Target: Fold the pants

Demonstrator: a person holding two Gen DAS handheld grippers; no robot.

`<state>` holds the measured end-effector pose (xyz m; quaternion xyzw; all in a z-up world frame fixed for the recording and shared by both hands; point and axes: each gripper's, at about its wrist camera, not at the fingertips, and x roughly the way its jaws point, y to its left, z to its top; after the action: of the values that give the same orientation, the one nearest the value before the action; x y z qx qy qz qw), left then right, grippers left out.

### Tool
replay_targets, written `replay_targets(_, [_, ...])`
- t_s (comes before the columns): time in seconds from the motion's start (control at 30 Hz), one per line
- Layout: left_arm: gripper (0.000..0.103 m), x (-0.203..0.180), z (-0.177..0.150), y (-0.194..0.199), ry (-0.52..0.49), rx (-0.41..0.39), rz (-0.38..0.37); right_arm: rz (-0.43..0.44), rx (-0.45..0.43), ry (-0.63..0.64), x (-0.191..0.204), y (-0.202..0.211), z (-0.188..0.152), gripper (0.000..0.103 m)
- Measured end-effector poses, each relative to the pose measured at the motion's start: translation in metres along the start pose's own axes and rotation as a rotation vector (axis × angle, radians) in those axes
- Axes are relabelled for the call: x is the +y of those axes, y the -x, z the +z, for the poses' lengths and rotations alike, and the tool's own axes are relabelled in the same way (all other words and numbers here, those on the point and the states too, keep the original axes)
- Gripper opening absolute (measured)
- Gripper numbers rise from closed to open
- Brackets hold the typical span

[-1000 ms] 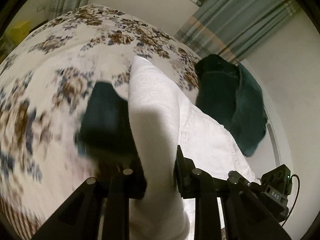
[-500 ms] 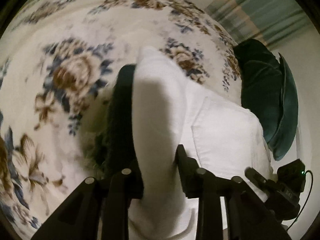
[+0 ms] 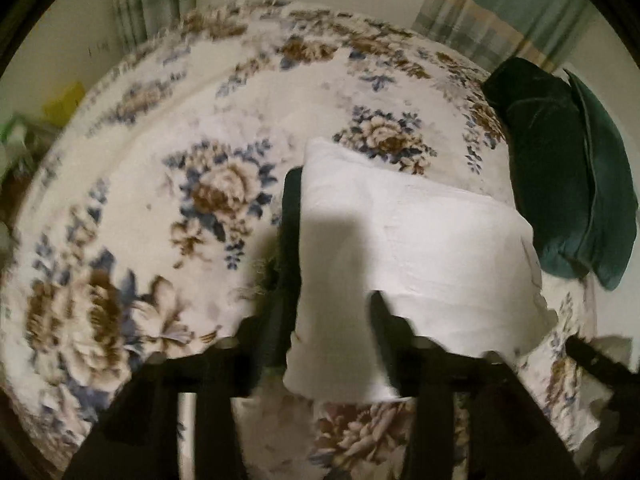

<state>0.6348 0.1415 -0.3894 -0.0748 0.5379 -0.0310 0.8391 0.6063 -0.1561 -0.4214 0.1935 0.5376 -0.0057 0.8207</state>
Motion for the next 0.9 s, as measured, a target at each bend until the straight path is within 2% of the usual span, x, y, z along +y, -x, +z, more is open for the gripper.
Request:
replay_targets(0.03, [0.084,-0.007,-0.002,0.010,-0.015,-0.008,0.021,-0.048,-0.025,0.032,0.007,0.013,0.000,0.101])
replay_targets(0.07, [0.088,-0.014,-0.005,0.021,-0.026,-0.019,0.023,-0.092,-0.047,0.060,0.013,0.023,-0.001,0.102])
replay_targets(0.17, [0.091,-0.031,-0.013,0.050,-0.067,-0.056,0.055,-0.223,-0.115,0.162,0.032,0.058,-0.010,0.103])
replay_targets(0.23, [0.091,-0.041,-0.018,0.069,-0.088,-0.079,0.077,-0.261,-0.139,0.184,0.038,0.079,-0.015,0.103])
replay_targets(0.5, [0.091,-0.067,-0.046,0.154,-0.112,-0.168,0.112,-0.249,-0.210,0.222,0.044,0.172,-0.047,0.103])
replay_targets(0.9, [0.091,-0.121,-0.134,0.305,-0.124,-0.332,0.127,-0.171,-0.367,0.274,0.028,0.361,-0.129,0.103])
